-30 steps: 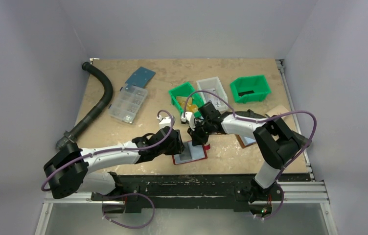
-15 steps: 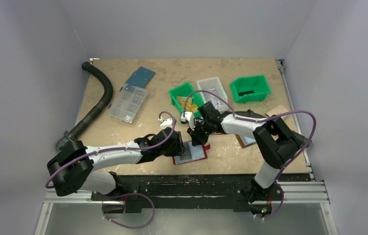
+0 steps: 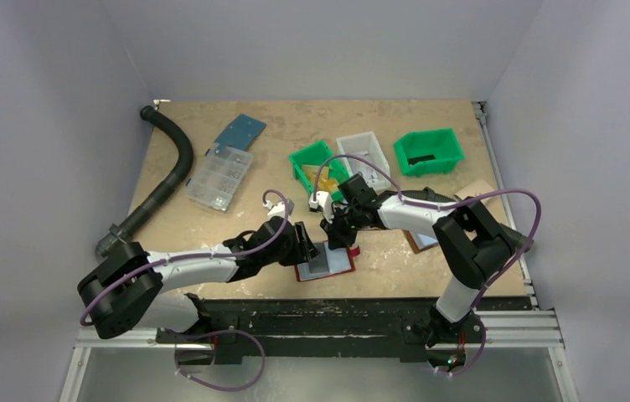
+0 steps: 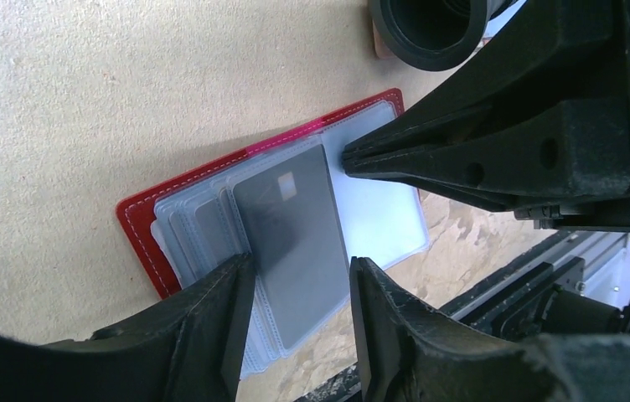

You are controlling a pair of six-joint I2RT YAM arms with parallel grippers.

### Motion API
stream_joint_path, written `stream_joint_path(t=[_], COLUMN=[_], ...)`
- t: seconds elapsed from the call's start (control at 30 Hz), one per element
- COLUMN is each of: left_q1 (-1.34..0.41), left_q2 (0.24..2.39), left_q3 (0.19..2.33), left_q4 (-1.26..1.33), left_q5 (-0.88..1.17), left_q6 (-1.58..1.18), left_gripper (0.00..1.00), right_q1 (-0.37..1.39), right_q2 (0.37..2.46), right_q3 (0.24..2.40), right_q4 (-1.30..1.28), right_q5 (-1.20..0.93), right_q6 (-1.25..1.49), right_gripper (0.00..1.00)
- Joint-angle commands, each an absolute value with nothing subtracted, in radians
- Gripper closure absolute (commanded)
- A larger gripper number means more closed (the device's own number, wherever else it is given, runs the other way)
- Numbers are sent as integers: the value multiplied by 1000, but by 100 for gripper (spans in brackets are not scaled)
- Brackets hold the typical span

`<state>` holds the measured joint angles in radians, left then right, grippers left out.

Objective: Take the credit cards out of the card holder
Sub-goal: Remove the credit card from the card holder.

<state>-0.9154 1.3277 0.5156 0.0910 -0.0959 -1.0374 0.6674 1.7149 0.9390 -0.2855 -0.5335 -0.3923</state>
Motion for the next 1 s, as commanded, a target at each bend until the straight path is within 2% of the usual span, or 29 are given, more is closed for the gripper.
stream_joint_path(t=[0.0,0.97], left_q1=[-891,-879], left_q2=[1320,1292], left_q3=[460,406], left_q4=[233,435], left_q5=[-11,90], left_q6=[-1085,-1077], left_gripper=[51,49], right_q1=[676,676], right_q2=[1734,1737], right_q3=[968,969], right_q4=[-301,-304], right_q5=[-514,-519], right_q6=[-390,-388], right_gripper=[89,89])
